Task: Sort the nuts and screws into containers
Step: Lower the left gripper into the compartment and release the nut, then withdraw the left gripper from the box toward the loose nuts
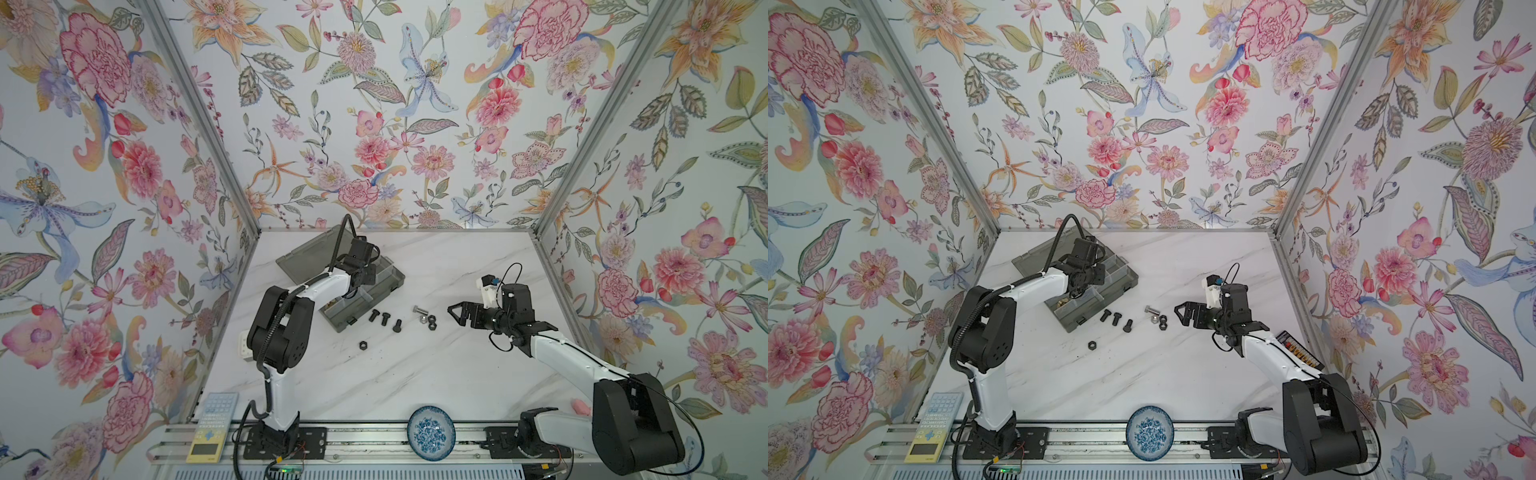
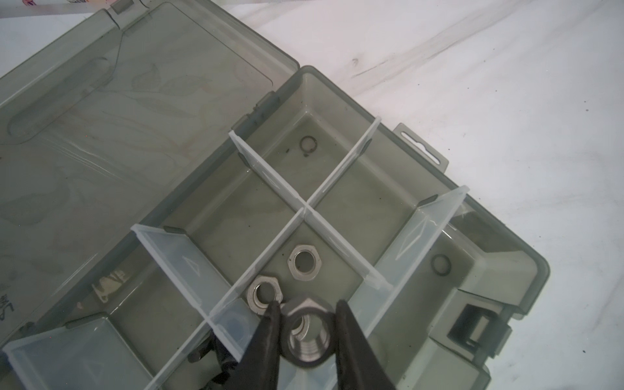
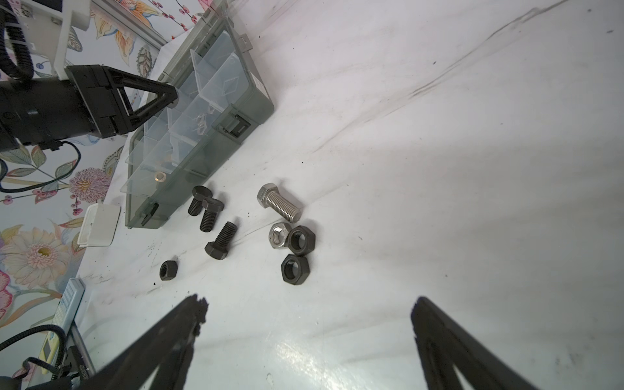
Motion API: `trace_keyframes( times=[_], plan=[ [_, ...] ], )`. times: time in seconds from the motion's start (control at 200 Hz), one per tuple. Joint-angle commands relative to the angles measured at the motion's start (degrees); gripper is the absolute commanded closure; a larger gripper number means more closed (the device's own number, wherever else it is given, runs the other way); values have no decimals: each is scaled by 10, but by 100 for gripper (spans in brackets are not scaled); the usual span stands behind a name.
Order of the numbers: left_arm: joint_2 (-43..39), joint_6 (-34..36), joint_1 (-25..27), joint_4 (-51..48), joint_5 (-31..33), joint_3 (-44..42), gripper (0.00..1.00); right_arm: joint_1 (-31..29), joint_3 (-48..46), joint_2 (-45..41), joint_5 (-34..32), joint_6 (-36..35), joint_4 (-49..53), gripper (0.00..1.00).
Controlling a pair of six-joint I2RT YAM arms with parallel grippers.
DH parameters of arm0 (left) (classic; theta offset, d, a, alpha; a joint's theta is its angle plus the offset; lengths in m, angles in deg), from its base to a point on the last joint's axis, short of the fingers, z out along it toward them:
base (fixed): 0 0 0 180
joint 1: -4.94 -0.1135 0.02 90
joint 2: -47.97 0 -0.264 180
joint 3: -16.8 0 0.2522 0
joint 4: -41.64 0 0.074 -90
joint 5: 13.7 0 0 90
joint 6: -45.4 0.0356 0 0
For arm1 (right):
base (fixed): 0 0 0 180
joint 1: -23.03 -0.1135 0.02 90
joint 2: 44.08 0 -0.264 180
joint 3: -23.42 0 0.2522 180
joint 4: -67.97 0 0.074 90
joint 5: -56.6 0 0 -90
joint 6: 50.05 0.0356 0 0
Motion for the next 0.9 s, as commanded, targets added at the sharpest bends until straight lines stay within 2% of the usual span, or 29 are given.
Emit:
trace_keyframes(
  times=[0.0, 0.08, 0.285, 0.405, 0.515, 0.615, 0.896],
  plan=[
    [-8, 4, -8, 7, 13, -2, 67, -1, -6, 3, 7, 0, -4, 1],
    [-12, 4, -9, 11, 13, -4, 65, -1, -6, 2, 6, 0, -4, 1],
    [-18, 6, -7, 3, 9, -1, 48, -1, -6, 4, 8, 0, -4, 1],
    [-45, 11, 2, 11, 4, -14, 42, -1, -6, 4, 6, 1, -3, 1],
    [-81, 26, 32, 29, 9, -31, 29, -1, -6, 8, 6, 2, -6, 1],
    [-107, 19, 62, 39, -3, -49, 23, -1, -5, 11, 4, 3, -8, 1],
    [-111, -41, 163, 35, 4, -81, 19, -1, 1, 19, -3, -3, -2, 1]
  ],
)
